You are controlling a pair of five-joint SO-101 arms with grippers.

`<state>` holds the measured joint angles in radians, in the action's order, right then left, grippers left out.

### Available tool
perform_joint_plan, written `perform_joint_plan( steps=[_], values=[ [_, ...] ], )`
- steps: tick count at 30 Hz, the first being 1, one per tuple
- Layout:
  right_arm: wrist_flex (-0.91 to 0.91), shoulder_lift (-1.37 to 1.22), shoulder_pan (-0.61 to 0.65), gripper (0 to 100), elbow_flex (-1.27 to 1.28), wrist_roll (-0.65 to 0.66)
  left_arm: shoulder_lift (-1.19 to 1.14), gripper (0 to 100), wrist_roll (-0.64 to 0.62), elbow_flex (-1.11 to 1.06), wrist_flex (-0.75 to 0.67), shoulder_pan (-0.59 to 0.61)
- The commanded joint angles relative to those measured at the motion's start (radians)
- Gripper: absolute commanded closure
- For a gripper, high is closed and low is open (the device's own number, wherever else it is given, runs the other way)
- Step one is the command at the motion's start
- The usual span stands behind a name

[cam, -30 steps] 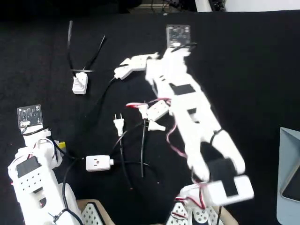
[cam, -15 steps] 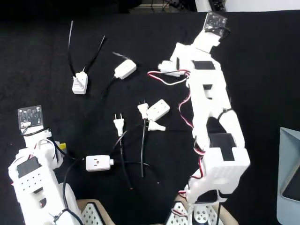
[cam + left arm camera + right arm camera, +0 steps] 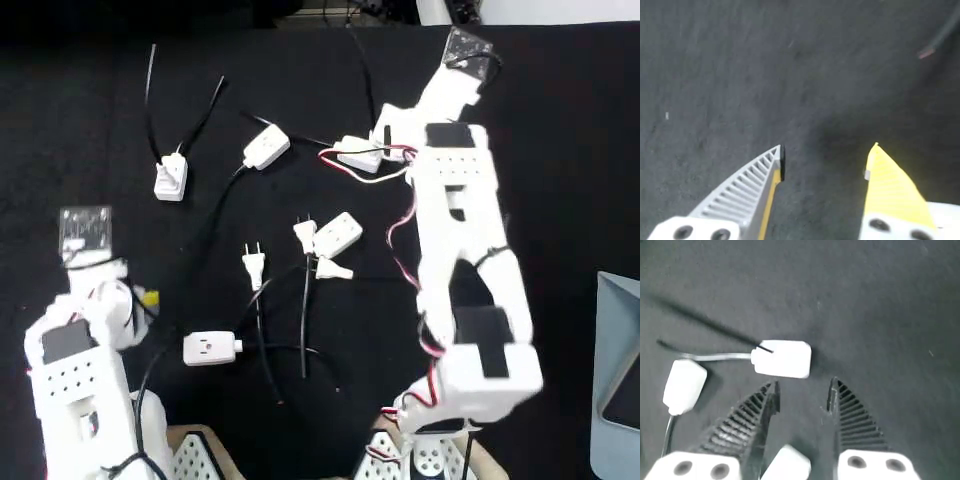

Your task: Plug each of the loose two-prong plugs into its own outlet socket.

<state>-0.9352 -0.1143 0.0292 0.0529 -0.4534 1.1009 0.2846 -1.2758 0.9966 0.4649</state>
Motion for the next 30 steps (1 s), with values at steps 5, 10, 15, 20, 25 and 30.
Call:
perform_joint_plan(
  steps=[5, 10, 15, 20, 25, 30],
  values=[
    [-0.348, 0.226, -0.009, 84.4, -0.056, 0.152, -0.009, 73, -0.078, 0.363, 0.066, -0.265],
    [-0.427, 0.292, -0.011, 84.4, 0.024, 0.161, -0.19, 73, -0.101, 0.496, 0.063, -0.34],
    [-0.368, 0.39, -0.009, 84.4, 0.194, 0.153, -0.508, 72, -0.086, 0.714, 0.058, -0.383],
    [-0.172, 0.475, -0.009, 84.4, 0.409, 0.115, -0.821, 72, -0.008, 0.958, 0.058, -0.424],
    [0.075, 0.513, -0.009, 84.4, 0.618, 0.043, -1.115, 72, 0.014, 1.179, 0.058, -0.437],
    [0.212, 0.515, -0.009, 84.4, 0.713, 0.04, -1.39, 73, 0.04, 1.376, 0.058, -0.437]
  ],
)
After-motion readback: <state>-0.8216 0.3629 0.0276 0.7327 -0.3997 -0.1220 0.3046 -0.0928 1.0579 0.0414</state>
